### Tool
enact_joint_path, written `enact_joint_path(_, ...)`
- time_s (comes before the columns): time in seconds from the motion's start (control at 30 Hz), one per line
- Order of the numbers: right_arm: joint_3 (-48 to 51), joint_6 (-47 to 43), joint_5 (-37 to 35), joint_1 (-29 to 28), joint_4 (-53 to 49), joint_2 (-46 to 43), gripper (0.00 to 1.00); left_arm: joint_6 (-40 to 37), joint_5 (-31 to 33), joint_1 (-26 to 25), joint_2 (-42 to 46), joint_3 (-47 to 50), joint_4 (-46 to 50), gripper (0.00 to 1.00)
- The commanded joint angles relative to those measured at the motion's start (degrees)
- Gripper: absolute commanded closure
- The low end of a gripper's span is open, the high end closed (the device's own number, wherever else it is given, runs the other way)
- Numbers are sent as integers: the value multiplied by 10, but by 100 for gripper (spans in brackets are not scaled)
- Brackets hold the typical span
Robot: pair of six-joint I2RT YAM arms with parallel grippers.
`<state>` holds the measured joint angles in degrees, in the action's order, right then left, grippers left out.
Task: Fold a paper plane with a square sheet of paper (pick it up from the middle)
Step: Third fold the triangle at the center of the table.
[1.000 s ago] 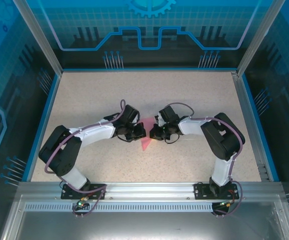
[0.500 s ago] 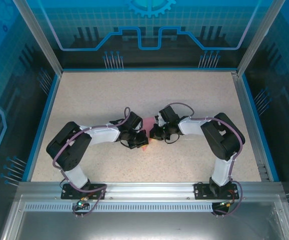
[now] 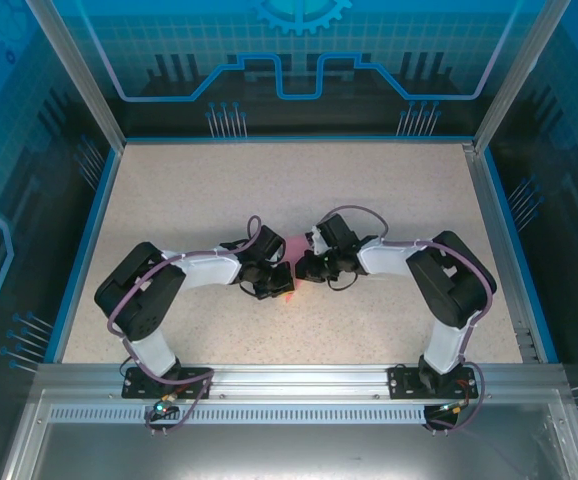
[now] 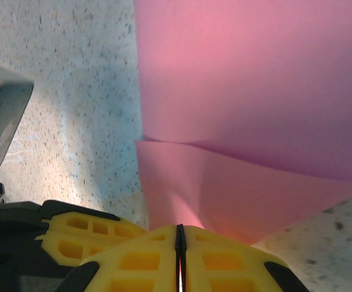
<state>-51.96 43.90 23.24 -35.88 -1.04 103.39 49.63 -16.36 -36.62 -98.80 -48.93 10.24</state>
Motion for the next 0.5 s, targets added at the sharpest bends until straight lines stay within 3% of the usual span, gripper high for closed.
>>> enact_joint_path(0.0, 10, -8, 11, -13, 1, 3, 90, 8, 28, -8, -10, 18, 37, 100)
enact_joint_path(0.47, -11, -27, -6, -8, -44, 48, 91, 40, 45, -18, -12, 45, 53, 100)
